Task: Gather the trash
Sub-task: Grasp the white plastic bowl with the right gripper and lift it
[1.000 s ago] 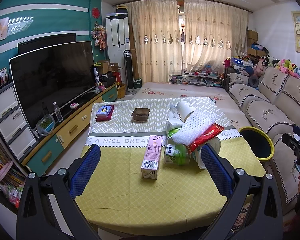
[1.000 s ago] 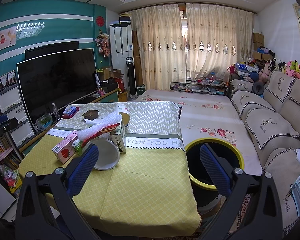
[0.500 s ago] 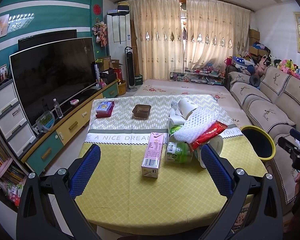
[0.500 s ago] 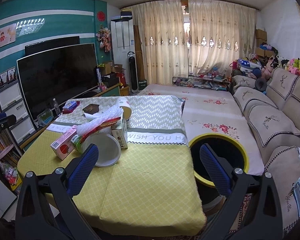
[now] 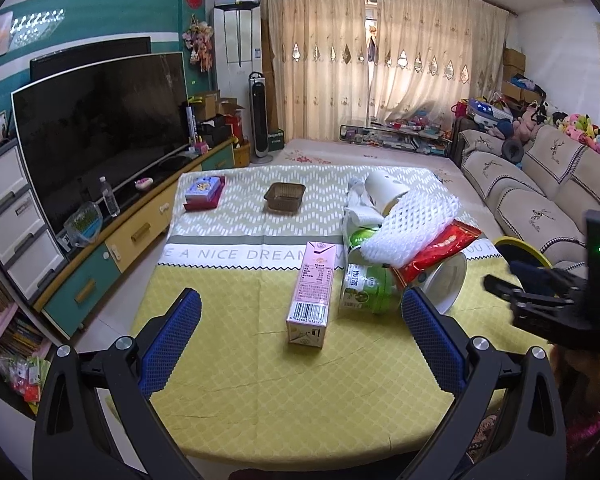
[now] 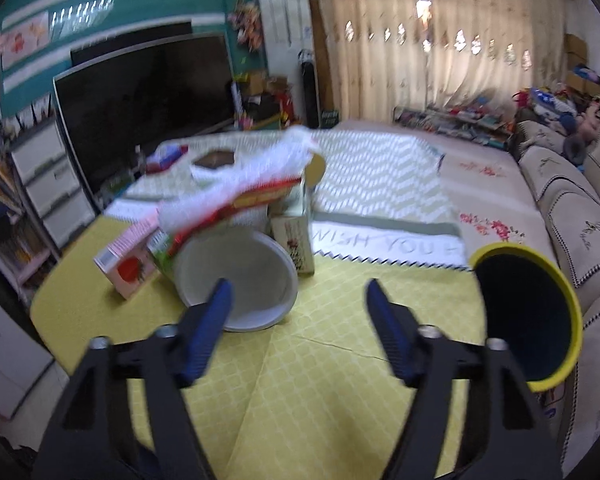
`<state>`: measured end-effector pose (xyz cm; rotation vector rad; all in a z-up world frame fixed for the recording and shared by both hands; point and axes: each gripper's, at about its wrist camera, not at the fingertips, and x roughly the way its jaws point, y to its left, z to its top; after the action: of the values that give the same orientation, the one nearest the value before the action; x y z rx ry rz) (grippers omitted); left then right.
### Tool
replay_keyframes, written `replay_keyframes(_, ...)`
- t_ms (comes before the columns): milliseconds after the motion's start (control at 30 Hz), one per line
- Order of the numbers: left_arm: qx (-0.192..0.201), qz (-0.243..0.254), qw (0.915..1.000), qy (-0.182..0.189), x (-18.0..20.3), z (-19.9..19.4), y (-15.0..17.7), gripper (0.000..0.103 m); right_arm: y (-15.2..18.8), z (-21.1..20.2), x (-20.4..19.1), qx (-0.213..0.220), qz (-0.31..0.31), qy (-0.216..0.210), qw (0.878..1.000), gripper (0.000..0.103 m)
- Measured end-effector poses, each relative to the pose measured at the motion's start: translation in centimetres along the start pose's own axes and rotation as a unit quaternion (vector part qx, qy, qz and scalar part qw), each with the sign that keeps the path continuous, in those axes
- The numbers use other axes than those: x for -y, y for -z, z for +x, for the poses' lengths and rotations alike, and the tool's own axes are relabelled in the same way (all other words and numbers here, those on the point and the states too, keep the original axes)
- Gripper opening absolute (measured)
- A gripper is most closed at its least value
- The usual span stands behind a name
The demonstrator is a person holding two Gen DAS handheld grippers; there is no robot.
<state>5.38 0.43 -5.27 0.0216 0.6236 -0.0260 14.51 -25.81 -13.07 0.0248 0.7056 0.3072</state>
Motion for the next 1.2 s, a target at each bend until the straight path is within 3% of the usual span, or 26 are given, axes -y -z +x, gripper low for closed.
replay_keyframes(400,-0.019,-0.012,0.9995,0.020,-0.7,4.0,0.0,0.099,-0.8,6.0,0.3,-0.061,0.004,-0.048,0.997,0.034)
replay_keyframes(567,-0.024,-0.014,0.9994,0.022,-0.8,4.9,0.1,0.099,-0.8,6.6,0.4,-0.070,0.010,-0.048,0.996,0.006)
replay_keyframes(900,-0.020,-0.021,0.9992,0.027,-1.2,4.7,0.3,0.099,0.5,3.4,0.6,-0.067,0.019,-0.062,0.996,0.005)
replay_keyframes(1200,-0.012,-0.015,0.9992,0.034,-0.8,3.6,0.3,0.099,1.4,-1.6,3.4,-0.043,0.041,-0.038,0.998,0.005)
